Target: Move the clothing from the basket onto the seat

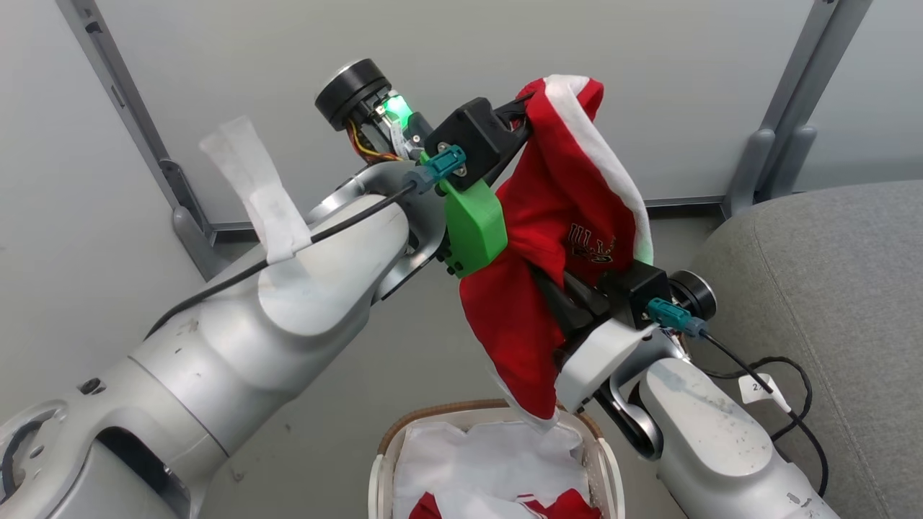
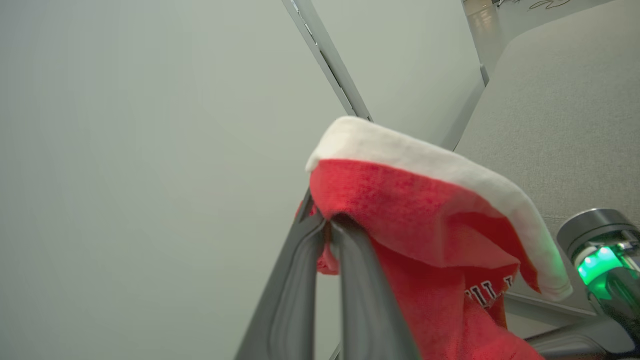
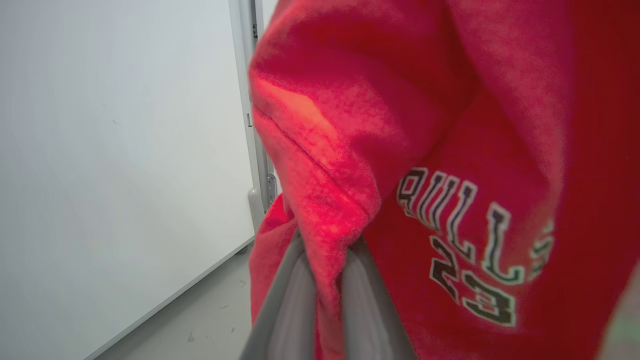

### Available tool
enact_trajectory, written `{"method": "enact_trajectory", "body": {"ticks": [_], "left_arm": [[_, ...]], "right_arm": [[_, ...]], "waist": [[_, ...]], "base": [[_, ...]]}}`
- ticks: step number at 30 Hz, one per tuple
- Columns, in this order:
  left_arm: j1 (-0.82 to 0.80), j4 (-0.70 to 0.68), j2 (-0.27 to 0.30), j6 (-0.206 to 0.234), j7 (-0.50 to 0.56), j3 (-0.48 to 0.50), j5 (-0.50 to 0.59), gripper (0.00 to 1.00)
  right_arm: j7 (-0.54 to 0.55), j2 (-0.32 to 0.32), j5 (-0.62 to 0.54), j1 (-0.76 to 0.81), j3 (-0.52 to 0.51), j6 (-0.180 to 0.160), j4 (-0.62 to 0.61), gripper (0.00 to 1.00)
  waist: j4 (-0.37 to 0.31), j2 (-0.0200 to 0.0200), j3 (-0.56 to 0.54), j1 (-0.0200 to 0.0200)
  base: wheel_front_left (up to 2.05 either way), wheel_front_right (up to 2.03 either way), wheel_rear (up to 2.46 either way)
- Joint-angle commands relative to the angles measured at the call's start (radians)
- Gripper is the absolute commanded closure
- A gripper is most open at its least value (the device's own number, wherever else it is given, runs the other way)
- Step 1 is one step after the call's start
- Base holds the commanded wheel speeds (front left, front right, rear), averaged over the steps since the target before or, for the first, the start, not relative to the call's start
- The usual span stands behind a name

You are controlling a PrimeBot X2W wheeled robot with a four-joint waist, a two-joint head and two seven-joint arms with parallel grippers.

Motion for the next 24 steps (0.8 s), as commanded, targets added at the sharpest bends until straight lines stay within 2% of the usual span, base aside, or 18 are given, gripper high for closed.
{"method": "enact_trajectory", "body": {"ticks": [1,5,6,8,9,10,11,18,24], "left_arm": [[0.027,0.011,0.007,0.006,-0.008,0.007,-0.018,1.0],[0.078,0.038,0.005,0.022,-0.037,0.028,-0.052,1.0],[0.093,0.045,0.003,0.024,-0.045,0.034,-0.064,0.89],[0.134,0.066,-0.003,0.023,-0.058,0.041,-0.086,0.6],[0.15,0.076,-0.005,0.021,-0.064,0.041,-0.092,0.49],[0.166,0.086,-0.009,0.02,-0.071,0.043,-0.098,0.16],[0.182,0.096,-0.015,0.022,-0.076,0.049,-0.106,0.0],[0.309,0.145,-0.039,0.03,-0.105,0.104,-0.137,0.0],[0.434,0.083,-0.025,0.052,-0.105,0.22,-0.082,0.0]], "right_arm": [[-0.005,-0.004,0.007,0.013,-0.006,-0.001,-0.011,1.0],[-0.005,-0.004,-0.001,0.018,-0.023,-0.001,-0.033,1.0],[-0.005,-0.004,-0.003,0.02,-0.029,-0.001,-0.039,1.0],[-0.005,-0.004,-0.004,0.02,-0.048,-0.001,-0.054,1.0],[-0.005,-0.004,-0.006,0.02,-0.056,-0.001,-0.059,1.0],[-0.005,-0.004,-0.009,0.021,-0.067,-0.001,-0.064,1.0],[-0.005,-0.004,-0.013,0.021,-0.077,-0.001,-0.07,1.0],[-0.005,-0.004,-0.061,0.029,-0.147,-0.001,-0.084,1.0],[-0.005,-0.004,-0.101,0.044,-0.2,-0.001,-0.089,1.0]], "waist": [[-0.007,0.0,0.005,0.0001],[-0.019,0.0,0.011,0.0001],[-0.021,0.0,0.012,0.0001],[-0.026,0.0,0.016,0.0001],[-0.028,0.0,0.017,0.0001],[-0.03,0.0,0.018,0.0001],[-0.032,0.0,0.019,0.0001],[-0.045,0.0,0.029,0.0001],[-0.052,0.0,0.039,0.0001]], "base": [[0.0,0.0,0.0],[0.0,0.0,0.0],[0.0,0.0,0.0],[0.0,0.0,0.0],[0.0,0.0,0.0],[0.0,0.0,0.0],[0.0,0.0,0.0],[0.0,0.0,0.0],[0.0,0.0,0.0]]}}
